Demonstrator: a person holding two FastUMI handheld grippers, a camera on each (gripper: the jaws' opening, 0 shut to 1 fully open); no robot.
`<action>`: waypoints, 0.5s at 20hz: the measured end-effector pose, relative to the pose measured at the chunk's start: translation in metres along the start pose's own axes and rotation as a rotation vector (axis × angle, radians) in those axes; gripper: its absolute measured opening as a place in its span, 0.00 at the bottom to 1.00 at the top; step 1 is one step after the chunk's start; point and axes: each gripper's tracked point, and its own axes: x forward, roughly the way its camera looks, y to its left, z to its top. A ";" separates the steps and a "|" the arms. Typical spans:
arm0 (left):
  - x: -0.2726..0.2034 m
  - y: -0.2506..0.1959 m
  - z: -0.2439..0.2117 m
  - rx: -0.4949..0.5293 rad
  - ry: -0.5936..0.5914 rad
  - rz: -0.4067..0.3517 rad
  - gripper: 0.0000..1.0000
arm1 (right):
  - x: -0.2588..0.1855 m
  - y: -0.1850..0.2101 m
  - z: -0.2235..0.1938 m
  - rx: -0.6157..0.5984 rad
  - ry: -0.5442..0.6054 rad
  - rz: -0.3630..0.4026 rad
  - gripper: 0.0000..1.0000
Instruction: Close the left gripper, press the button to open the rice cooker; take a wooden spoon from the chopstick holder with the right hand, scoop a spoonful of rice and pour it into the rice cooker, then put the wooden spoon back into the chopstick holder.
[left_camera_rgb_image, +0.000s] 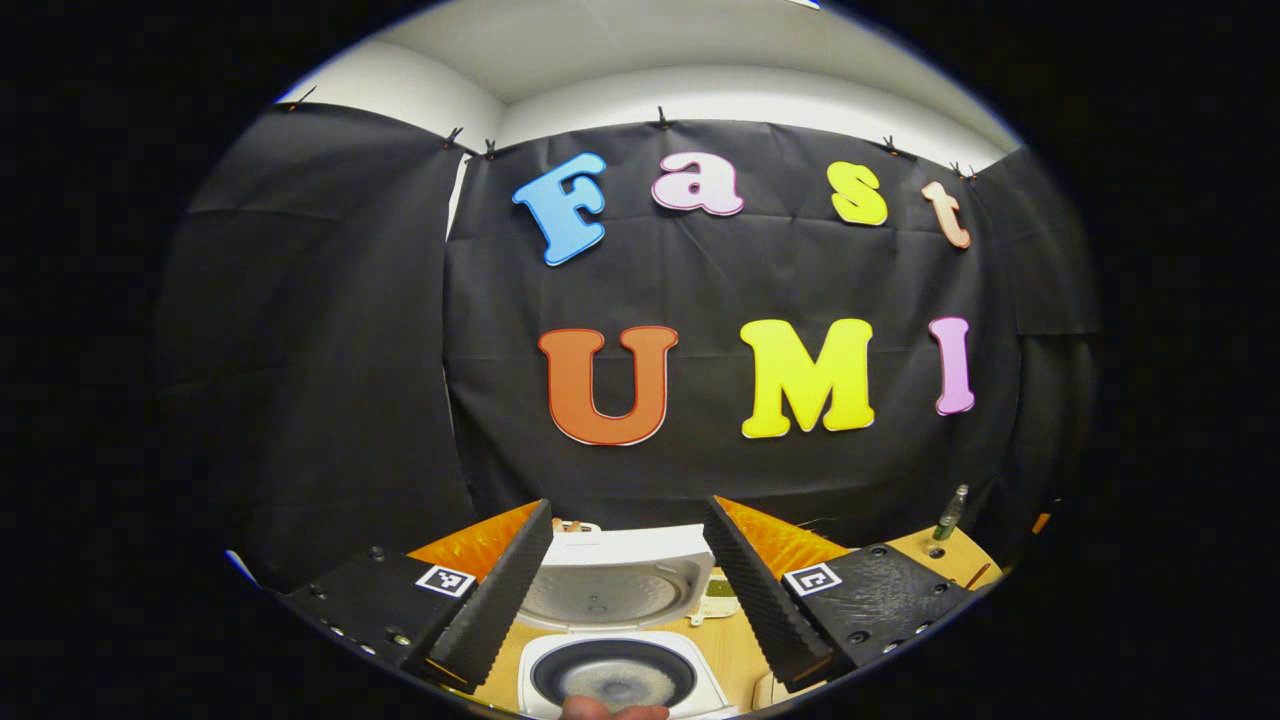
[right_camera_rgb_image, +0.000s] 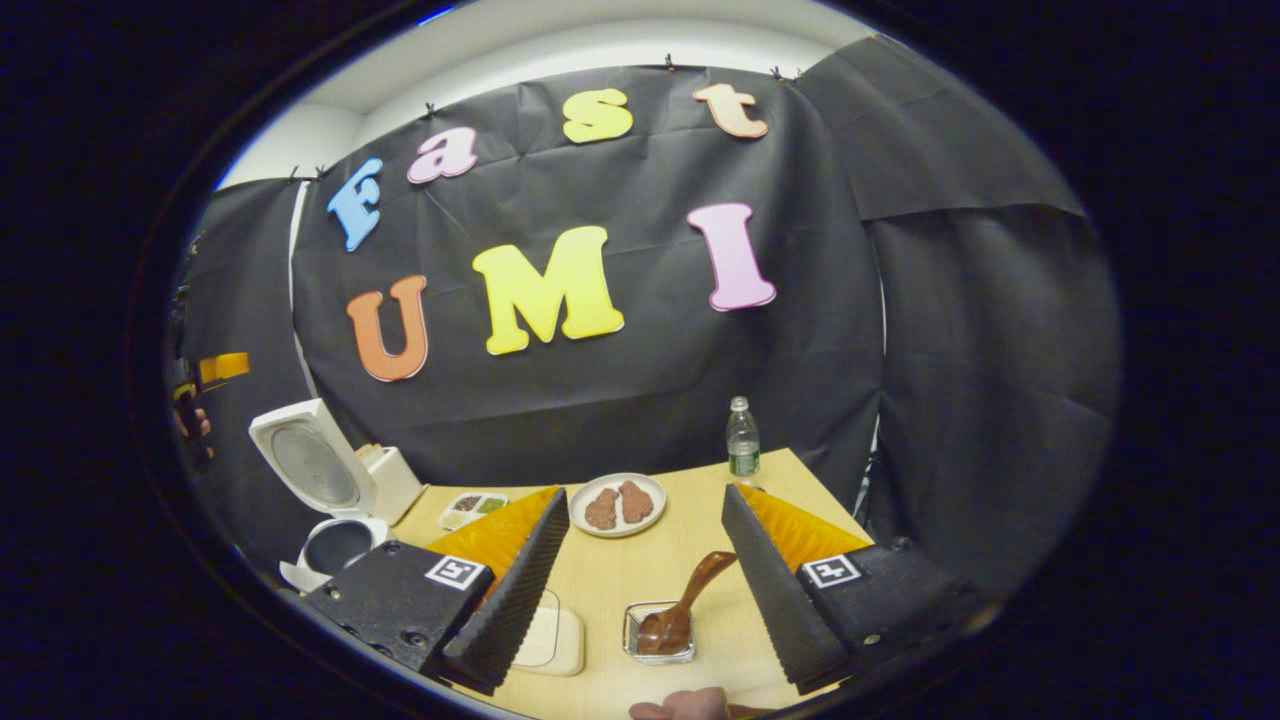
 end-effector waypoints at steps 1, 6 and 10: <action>0.013 0.009 -0.004 -0.003 0.004 0.009 0.97 | -0.006 0.002 0.000 -0.005 0.003 -0.007 0.98; 0.065 0.033 -0.029 -0.007 0.061 0.030 0.96 | -0.036 -0.008 -0.006 -0.015 0.013 -0.088 1.00; 0.092 0.039 -0.050 -0.017 0.116 0.036 0.97 | -0.053 -0.012 -0.013 0.006 0.021 -0.153 0.99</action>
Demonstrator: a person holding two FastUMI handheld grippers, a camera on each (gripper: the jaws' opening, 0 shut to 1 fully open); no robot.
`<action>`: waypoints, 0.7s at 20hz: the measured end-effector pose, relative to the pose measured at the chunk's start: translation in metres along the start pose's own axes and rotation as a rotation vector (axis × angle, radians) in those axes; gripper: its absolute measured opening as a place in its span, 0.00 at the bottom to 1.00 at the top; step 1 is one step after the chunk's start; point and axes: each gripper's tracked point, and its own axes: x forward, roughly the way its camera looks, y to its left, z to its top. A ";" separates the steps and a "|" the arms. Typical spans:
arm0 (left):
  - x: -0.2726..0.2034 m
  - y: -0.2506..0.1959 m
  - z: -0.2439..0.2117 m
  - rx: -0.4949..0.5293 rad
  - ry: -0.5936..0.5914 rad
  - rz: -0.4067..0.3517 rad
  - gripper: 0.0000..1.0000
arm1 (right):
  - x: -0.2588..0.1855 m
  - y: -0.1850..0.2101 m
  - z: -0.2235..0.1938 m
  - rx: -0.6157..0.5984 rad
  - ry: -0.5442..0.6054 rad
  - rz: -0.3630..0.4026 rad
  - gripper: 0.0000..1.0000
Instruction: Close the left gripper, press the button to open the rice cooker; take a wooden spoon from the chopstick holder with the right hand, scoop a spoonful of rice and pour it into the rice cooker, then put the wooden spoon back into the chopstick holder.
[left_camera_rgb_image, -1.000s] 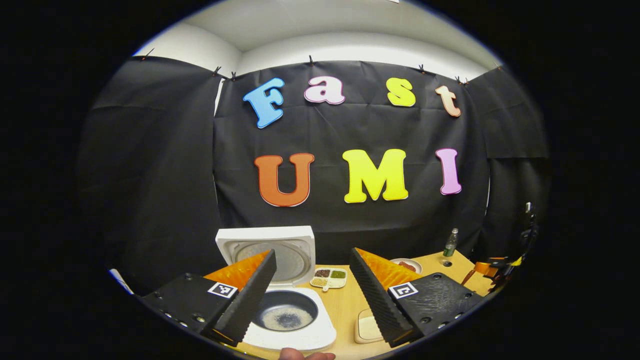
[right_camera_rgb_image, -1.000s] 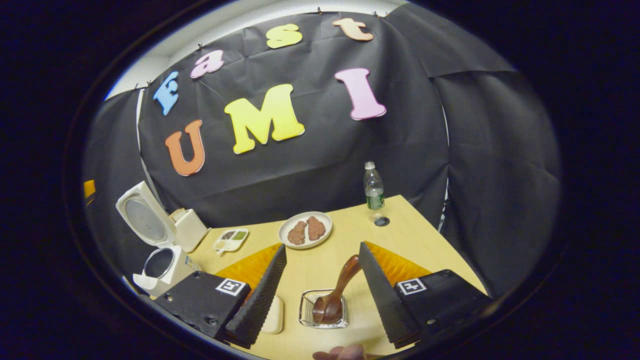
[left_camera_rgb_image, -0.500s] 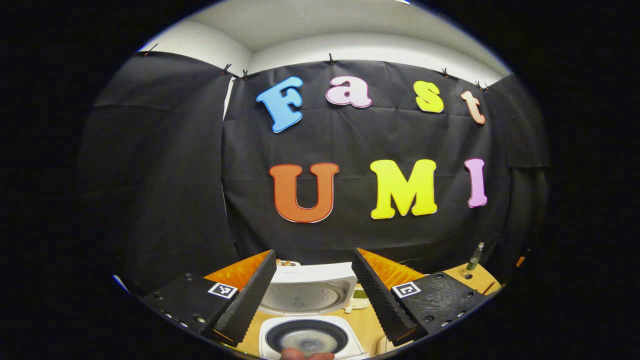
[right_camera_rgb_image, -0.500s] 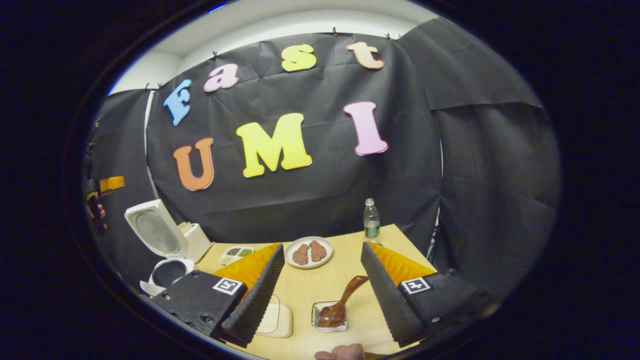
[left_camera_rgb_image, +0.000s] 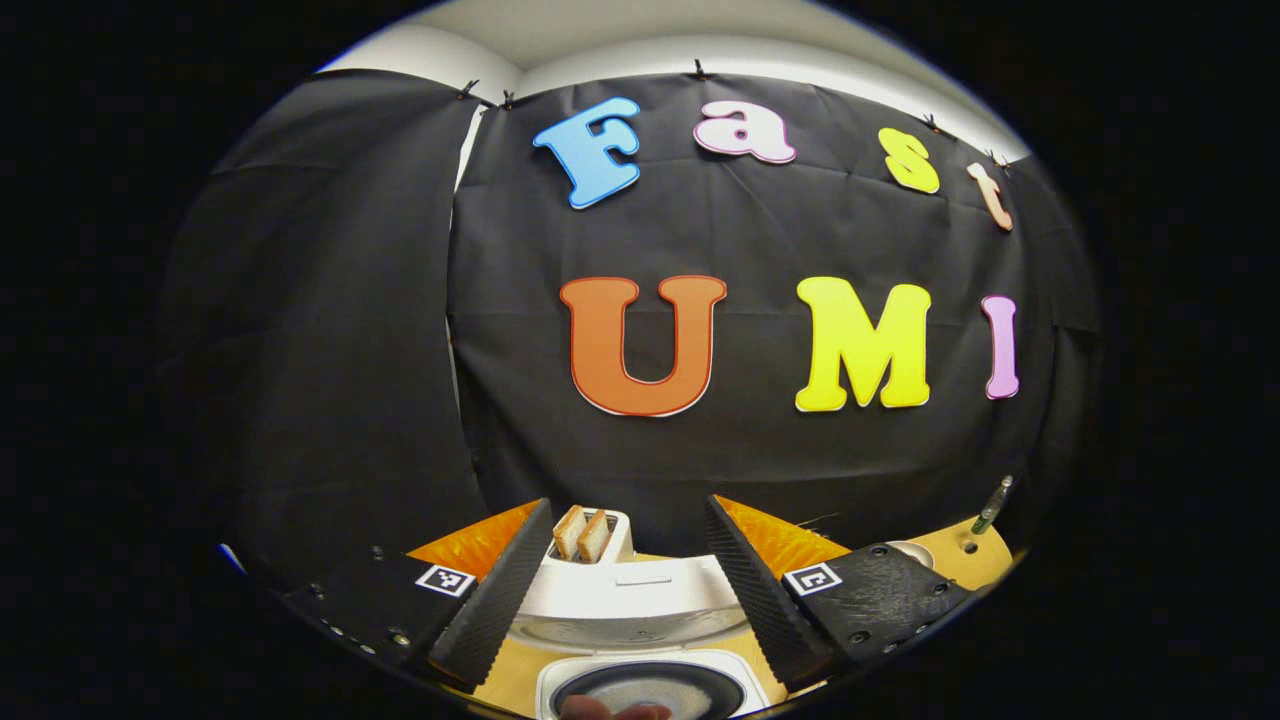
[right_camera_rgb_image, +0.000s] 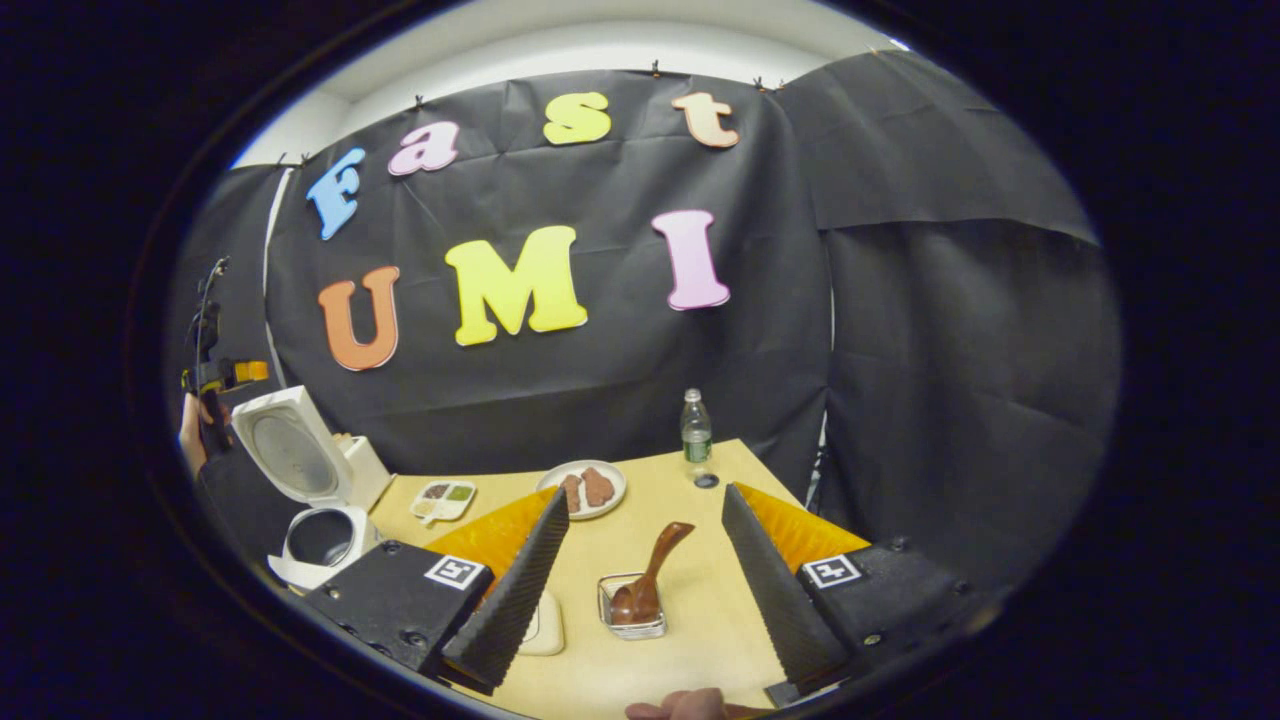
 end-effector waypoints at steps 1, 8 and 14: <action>0.005 0.000 -0.004 -0.003 0.016 0.001 0.97 | -0.003 -0.001 -0.001 0.007 0.001 -0.012 1.00; 0.012 -0.003 -0.025 -0.017 0.102 0.001 0.98 | -0.010 0.013 -0.010 0.018 0.016 -0.017 1.00; -0.025 -0.011 -0.039 -0.022 0.151 -0.003 0.99 | -0.003 0.042 -0.015 0.013 0.036 0.070 1.00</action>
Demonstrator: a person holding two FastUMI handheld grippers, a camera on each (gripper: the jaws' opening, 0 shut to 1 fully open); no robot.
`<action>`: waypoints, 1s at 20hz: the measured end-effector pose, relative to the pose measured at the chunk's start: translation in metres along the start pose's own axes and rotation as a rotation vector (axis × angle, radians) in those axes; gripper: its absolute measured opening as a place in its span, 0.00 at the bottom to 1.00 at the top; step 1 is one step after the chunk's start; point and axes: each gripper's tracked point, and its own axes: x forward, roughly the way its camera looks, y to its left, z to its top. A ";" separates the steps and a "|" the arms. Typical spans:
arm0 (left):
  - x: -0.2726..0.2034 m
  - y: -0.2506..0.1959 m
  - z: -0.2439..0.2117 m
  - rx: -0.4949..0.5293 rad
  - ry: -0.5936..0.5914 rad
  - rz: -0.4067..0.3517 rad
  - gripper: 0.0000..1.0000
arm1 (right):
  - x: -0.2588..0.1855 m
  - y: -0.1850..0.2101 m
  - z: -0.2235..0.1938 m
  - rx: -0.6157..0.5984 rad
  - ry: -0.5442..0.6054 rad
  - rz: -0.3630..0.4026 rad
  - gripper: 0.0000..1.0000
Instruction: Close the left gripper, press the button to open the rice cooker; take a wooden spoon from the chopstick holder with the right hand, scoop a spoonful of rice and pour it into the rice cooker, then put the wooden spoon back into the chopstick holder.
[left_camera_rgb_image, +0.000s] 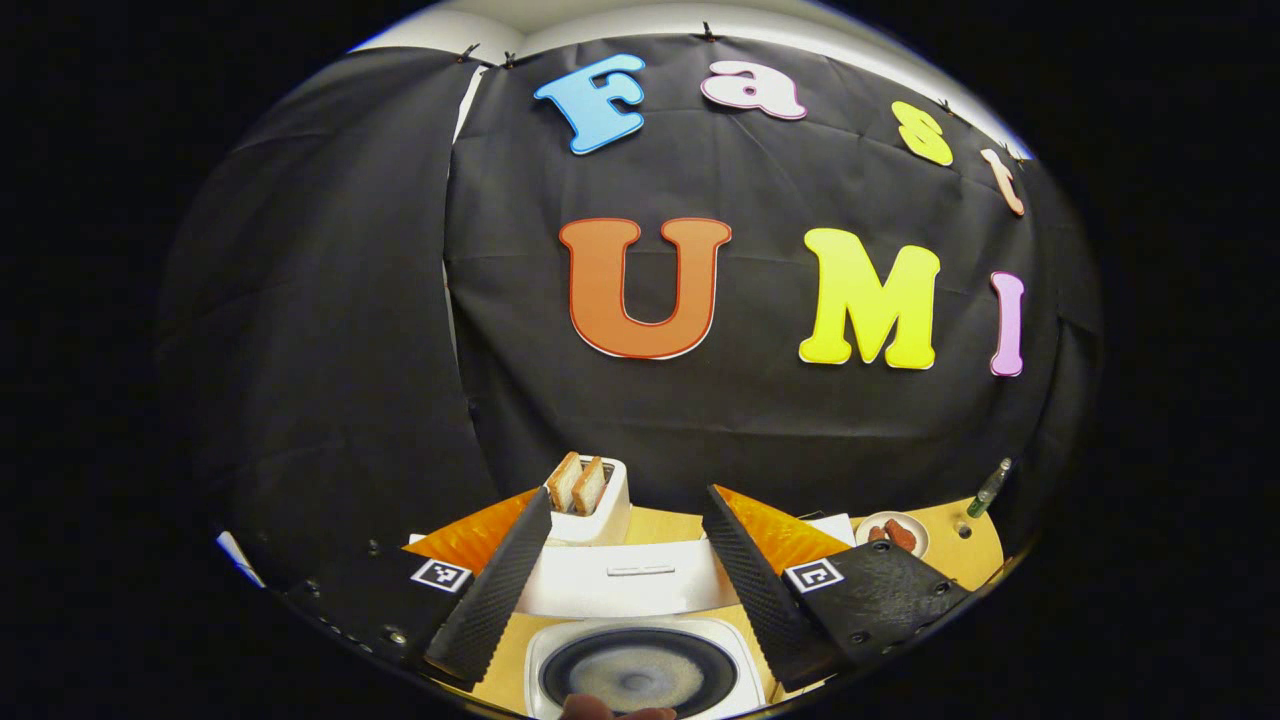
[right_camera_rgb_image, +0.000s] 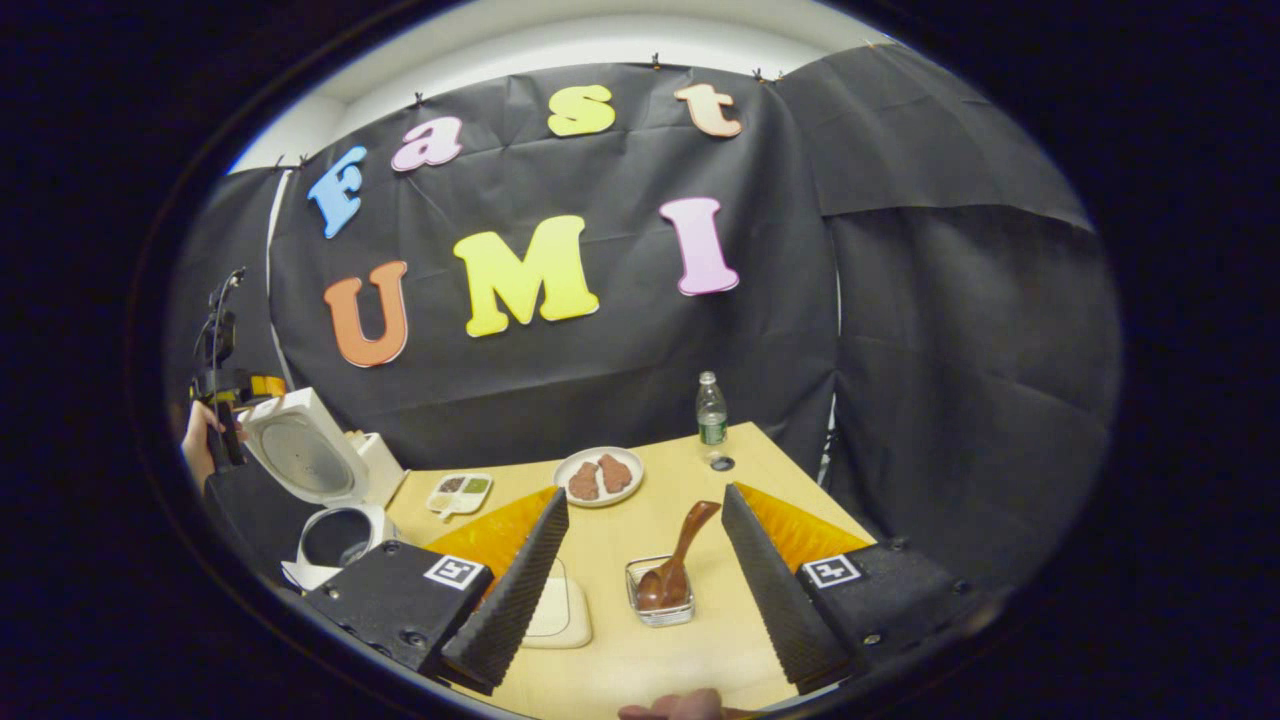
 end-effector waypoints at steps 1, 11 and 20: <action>-0.009 -0.002 -0.004 0.001 0.000 -0.003 0.99 | 0.000 0.006 -0.001 -0.005 0.002 0.018 1.00; -0.100 -0.027 -0.110 -0.035 0.155 -0.045 0.97 | -0.002 0.053 -0.035 -0.033 0.076 0.178 1.00; -0.114 -0.028 -0.213 -0.035 0.355 -0.051 0.96 | -0.007 0.060 -0.043 -0.061 0.106 0.208 1.00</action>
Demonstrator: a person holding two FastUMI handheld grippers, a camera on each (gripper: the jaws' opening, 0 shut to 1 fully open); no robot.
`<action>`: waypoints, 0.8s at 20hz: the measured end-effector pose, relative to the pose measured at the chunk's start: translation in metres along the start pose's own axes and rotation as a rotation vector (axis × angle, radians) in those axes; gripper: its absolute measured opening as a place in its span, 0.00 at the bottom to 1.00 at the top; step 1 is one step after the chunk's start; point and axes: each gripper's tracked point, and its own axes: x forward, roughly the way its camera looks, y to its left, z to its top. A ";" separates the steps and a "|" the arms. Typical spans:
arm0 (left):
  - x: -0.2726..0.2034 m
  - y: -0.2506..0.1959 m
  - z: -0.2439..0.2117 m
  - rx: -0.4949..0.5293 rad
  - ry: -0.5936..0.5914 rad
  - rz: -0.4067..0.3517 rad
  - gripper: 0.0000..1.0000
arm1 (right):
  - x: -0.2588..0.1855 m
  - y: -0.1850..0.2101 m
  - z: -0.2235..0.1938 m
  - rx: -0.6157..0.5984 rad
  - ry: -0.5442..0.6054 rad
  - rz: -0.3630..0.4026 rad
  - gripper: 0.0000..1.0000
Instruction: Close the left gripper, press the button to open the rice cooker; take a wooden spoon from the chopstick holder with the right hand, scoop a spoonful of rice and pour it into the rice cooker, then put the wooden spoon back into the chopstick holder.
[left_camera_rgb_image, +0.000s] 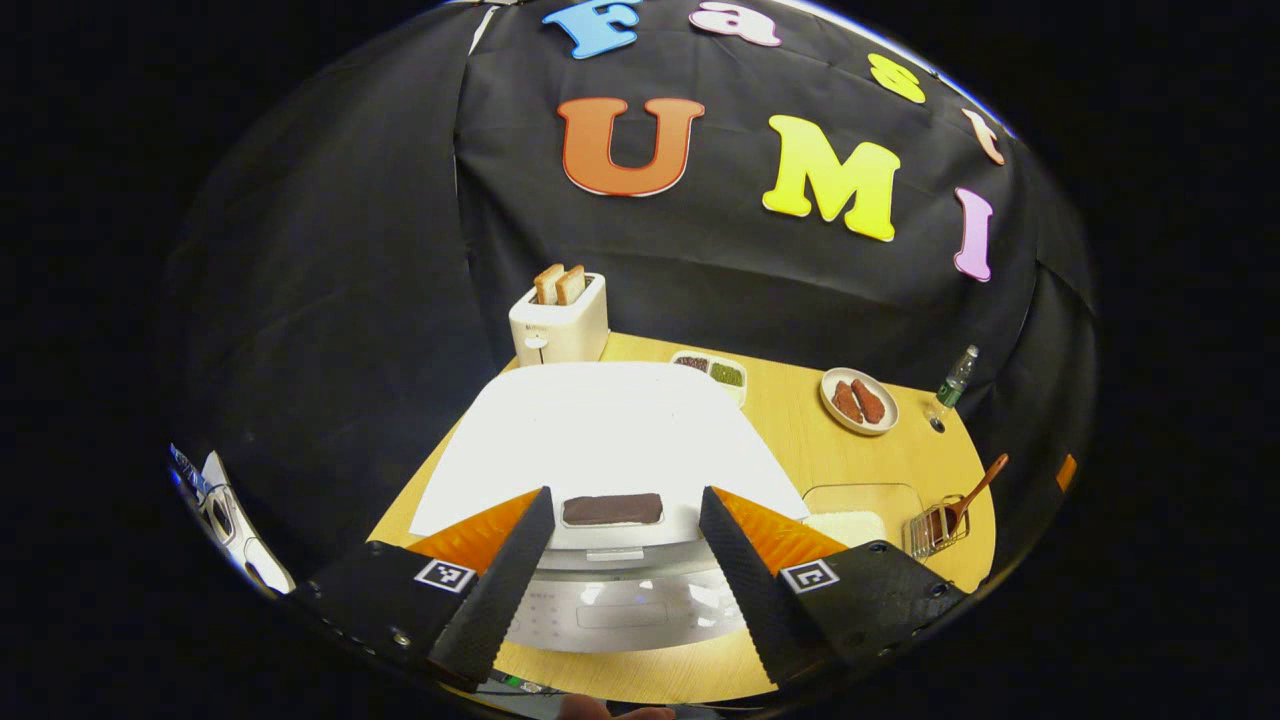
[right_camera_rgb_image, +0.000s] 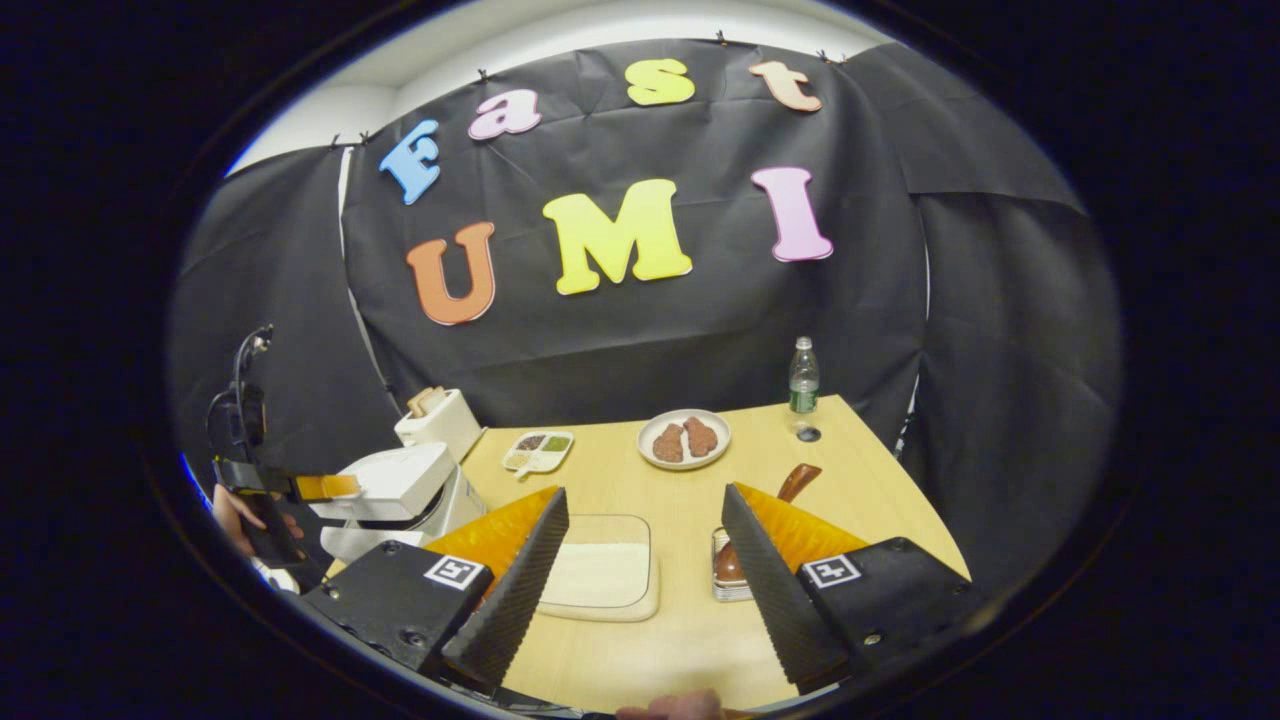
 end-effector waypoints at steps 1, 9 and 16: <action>0.004 -0.001 -0.007 -0.001 0.018 0.002 0.96 | 0.001 0.000 -0.001 -0.001 0.004 0.003 1.00; 0.020 0.005 -0.033 0.035 0.080 0.040 0.96 | 0.012 0.006 -0.007 0.005 0.029 0.040 1.00; 0.022 0.008 -0.040 0.040 0.051 0.050 1.00 | 0.028 0.008 -0.014 0.043 0.053 0.094 0.99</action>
